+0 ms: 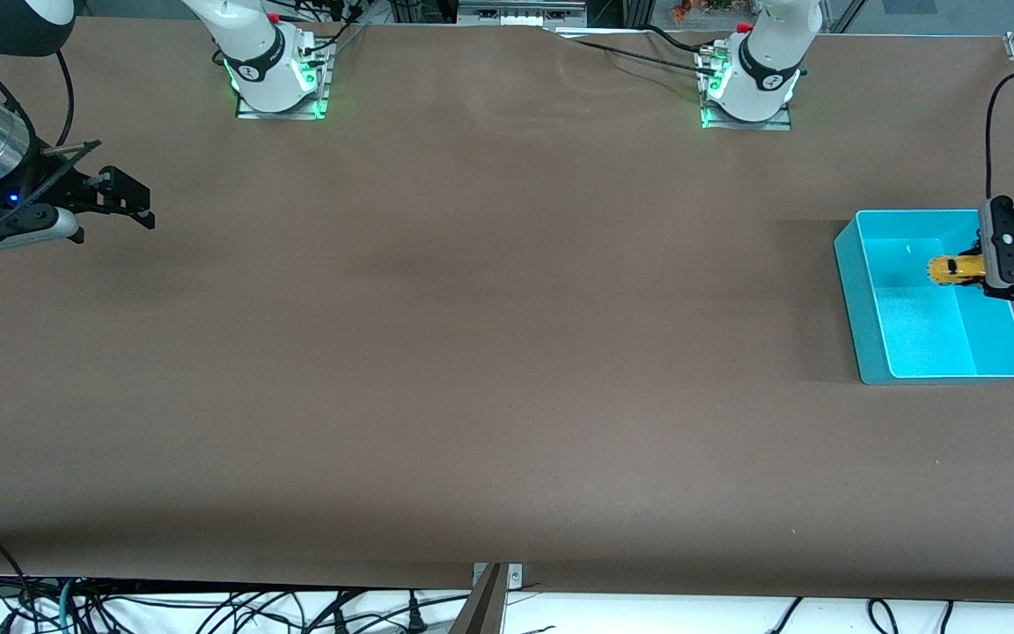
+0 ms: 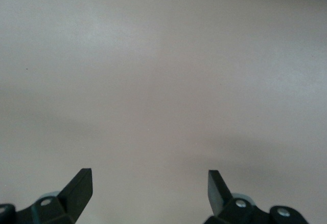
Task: Wind and store yellow beetle car
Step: 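Carry the car with the left gripper into the cyan box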
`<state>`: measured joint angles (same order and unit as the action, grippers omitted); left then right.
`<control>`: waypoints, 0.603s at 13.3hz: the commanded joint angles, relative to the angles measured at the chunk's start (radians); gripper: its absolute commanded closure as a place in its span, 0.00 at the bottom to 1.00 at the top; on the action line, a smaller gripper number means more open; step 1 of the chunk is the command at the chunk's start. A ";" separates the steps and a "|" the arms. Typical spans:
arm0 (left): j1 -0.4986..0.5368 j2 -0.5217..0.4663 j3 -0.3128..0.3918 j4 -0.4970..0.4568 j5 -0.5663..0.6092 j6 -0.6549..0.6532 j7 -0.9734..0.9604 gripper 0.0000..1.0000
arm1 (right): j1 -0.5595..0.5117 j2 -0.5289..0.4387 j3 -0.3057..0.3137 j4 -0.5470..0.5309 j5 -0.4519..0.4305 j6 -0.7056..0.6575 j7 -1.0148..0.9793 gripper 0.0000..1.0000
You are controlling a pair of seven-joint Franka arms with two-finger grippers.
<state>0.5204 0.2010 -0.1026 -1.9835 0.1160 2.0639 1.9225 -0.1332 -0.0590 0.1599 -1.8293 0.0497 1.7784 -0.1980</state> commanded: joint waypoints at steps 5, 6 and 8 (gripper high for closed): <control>0.053 0.152 -0.008 -0.041 0.001 0.200 0.073 1.00 | 0.001 0.014 0.000 0.031 -0.011 -0.024 -0.006 0.00; 0.052 0.159 -0.009 -0.060 0.001 0.237 0.073 1.00 | 0.003 0.019 0.001 0.031 -0.011 -0.024 -0.006 0.00; 0.052 0.190 -0.009 -0.066 0.001 0.274 0.072 1.00 | 0.004 0.021 0.003 0.031 -0.011 -0.024 -0.006 0.00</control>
<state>0.5700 0.3863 -0.1092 -2.0315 0.1160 2.3037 1.9713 -0.1321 -0.0554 0.1603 -1.8291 0.0497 1.7783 -0.1981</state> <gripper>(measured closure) 0.542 0.000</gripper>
